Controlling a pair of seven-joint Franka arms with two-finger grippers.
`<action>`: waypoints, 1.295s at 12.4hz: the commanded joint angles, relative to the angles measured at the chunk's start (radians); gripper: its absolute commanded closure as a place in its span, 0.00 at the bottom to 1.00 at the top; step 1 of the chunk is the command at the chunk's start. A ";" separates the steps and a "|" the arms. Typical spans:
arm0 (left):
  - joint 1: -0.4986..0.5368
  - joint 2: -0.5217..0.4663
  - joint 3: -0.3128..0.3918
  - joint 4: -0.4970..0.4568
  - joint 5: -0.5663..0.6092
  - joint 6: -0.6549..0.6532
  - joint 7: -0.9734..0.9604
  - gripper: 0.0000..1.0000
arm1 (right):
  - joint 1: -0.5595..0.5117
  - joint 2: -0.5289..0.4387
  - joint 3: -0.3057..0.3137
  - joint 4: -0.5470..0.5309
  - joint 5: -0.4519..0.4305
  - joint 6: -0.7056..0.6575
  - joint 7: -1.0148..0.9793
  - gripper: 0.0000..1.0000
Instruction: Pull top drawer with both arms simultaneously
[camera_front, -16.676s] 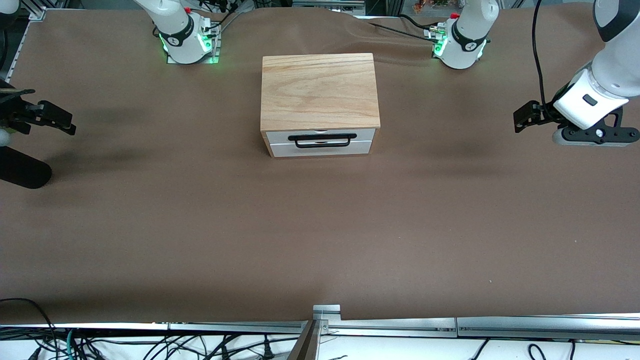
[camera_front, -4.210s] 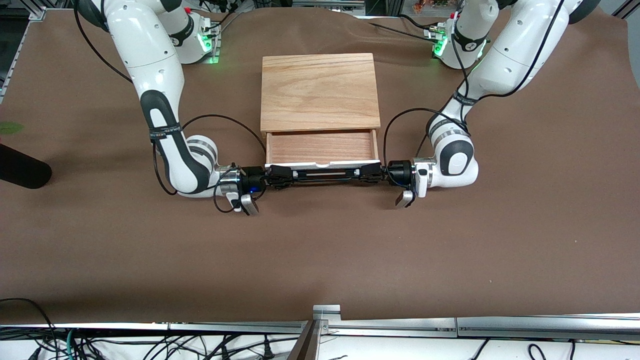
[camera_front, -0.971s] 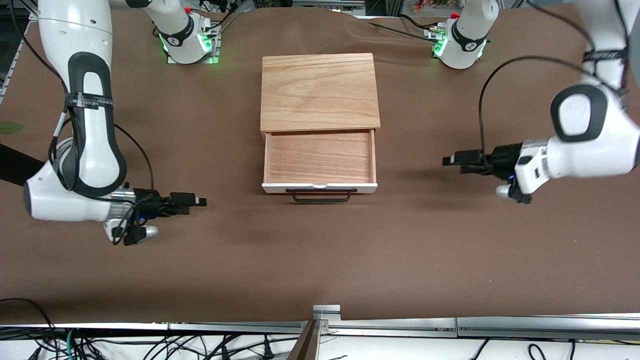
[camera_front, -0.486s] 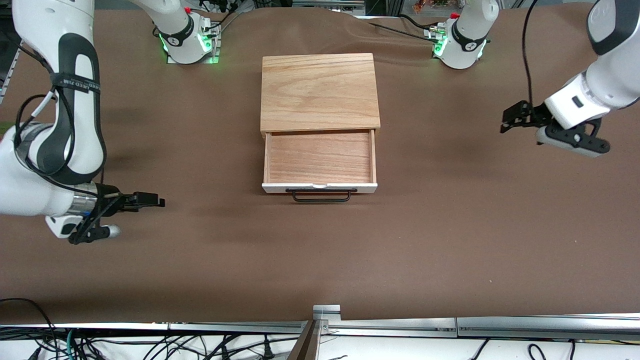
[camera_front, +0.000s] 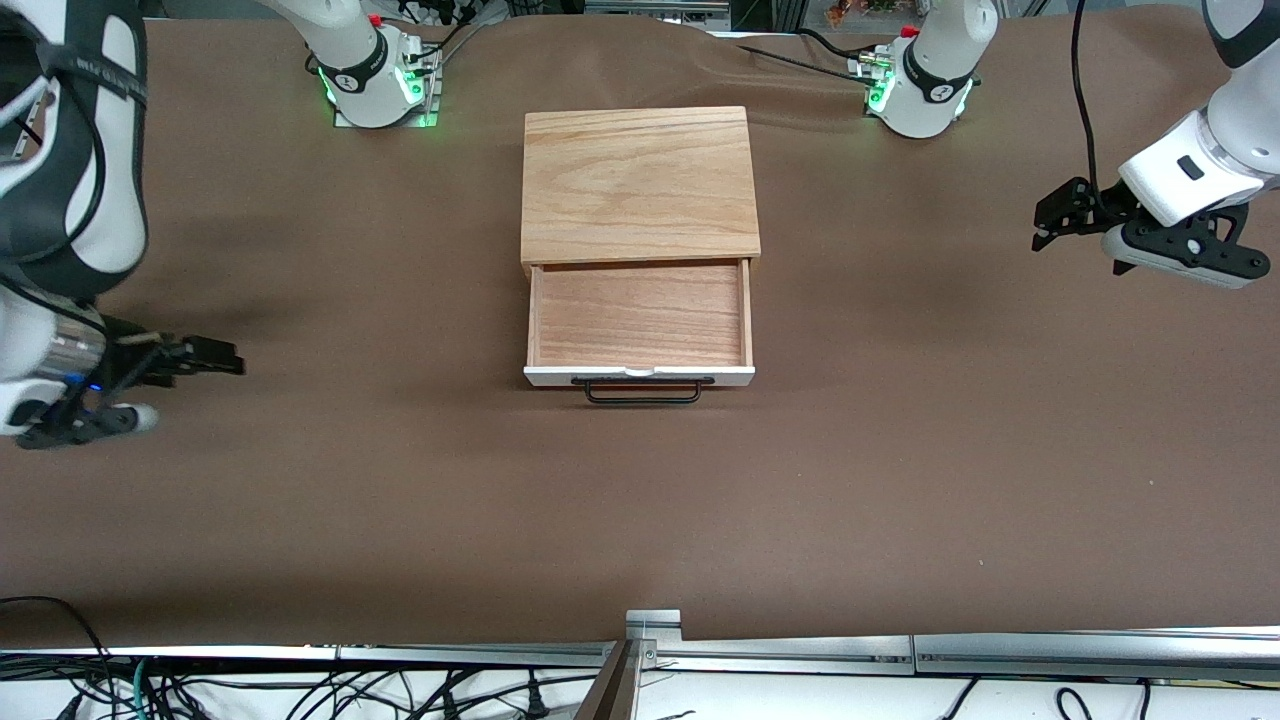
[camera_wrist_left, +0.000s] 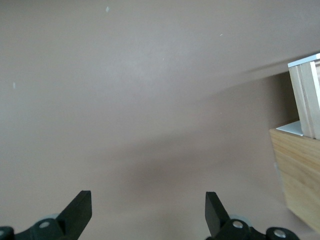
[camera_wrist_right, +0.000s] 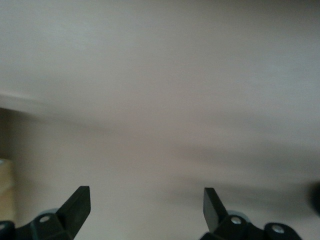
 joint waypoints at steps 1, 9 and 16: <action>-0.006 -0.013 -0.015 0.036 0.030 -0.064 -0.110 0.00 | -0.095 -0.136 0.132 -0.044 -0.120 -0.009 0.021 0.00; -0.009 -0.013 -0.013 0.039 0.032 -0.083 -0.222 0.00 | -0.273 -0.421 0.245 -0.215 -0.172 -0.168 0.183 0.00; -0.009 -0.014 -0.013 0.037 0.032 -0.083 -0.226 0.00 | -0.359 -0.423 0.337 -0.230 -0.169 -0.125 0.199 0.00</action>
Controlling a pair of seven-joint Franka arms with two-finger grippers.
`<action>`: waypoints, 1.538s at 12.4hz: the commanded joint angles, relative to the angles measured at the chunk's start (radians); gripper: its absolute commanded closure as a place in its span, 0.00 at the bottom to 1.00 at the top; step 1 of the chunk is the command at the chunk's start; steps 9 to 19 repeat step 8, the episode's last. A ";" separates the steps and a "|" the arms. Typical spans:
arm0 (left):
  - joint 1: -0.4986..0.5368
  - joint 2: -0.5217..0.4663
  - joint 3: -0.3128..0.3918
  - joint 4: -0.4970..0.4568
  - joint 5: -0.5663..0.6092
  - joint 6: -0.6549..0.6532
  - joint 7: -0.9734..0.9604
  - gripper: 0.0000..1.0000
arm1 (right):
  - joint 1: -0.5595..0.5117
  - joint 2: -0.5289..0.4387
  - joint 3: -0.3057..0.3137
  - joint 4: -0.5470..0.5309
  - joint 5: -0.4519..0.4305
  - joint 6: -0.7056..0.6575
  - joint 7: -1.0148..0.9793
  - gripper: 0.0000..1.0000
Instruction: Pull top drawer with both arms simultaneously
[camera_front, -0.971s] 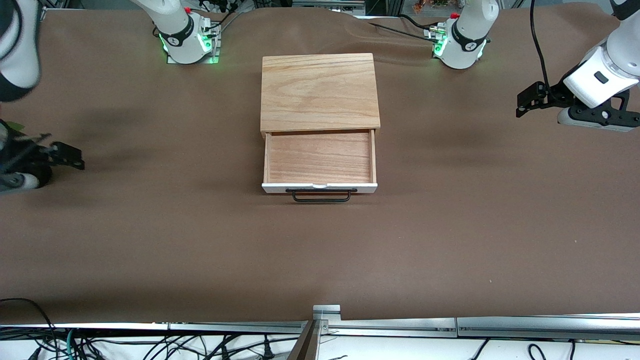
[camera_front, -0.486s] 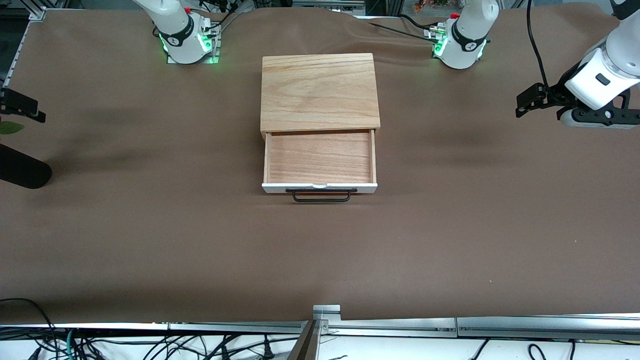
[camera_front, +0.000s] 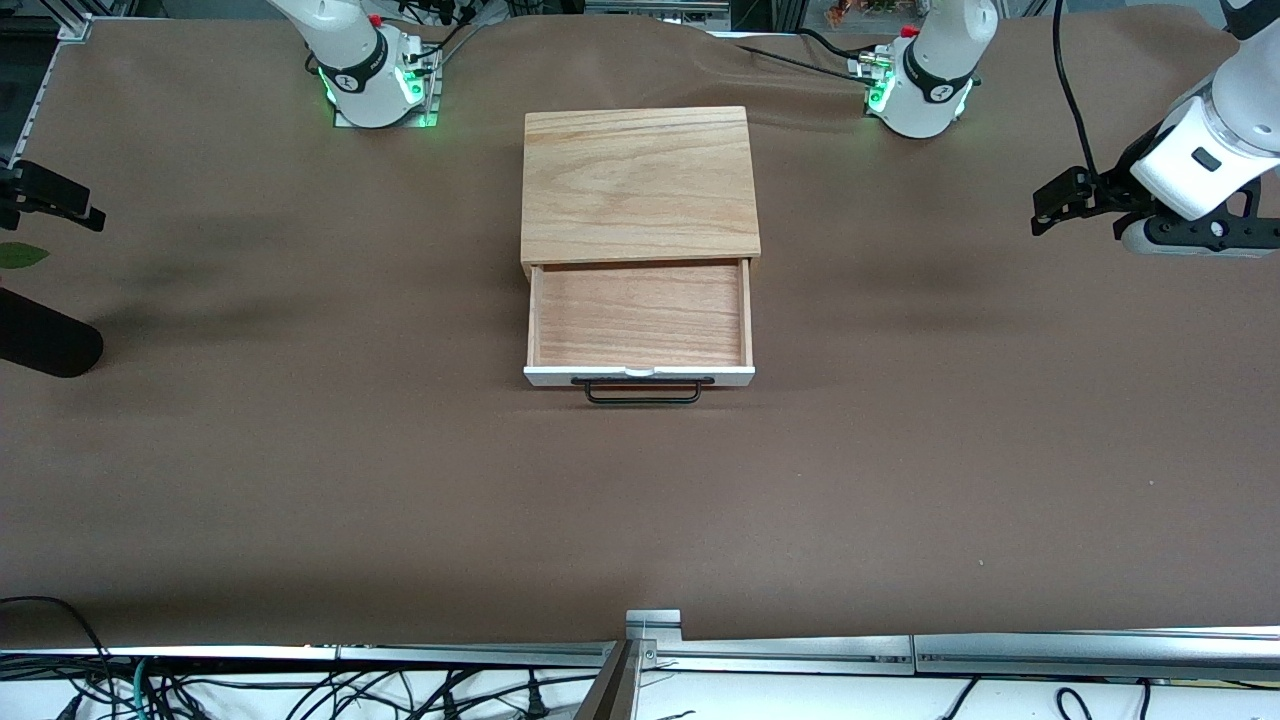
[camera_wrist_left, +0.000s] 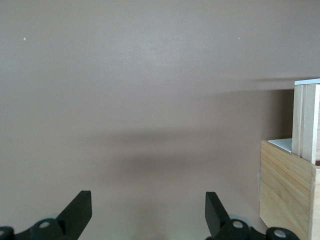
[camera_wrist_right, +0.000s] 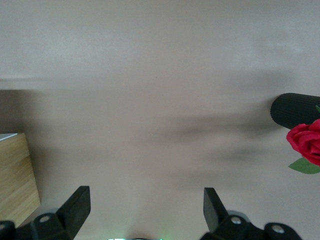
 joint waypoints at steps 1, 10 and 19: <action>-0.008 -0.003 -0.002 0.016 0.032 -0.018 -0.031 0.00 | -0.019 -0.014 0.022 -0.019 -0.015 0.015 0.018 0.00; -0.010 -0.003 -0.002 0.016 0.032 -0.020 -0.032 0.00 | -0.018 0.023 0.030 0.012 -0.017 0.004 0.034 0.00; -0.010 -0.003 -0.002 0.016 0.032 -0.020 -0.032 0.00 | -0.018 0.023 0.030 0.012 -0.017 0.004 0.034 0.00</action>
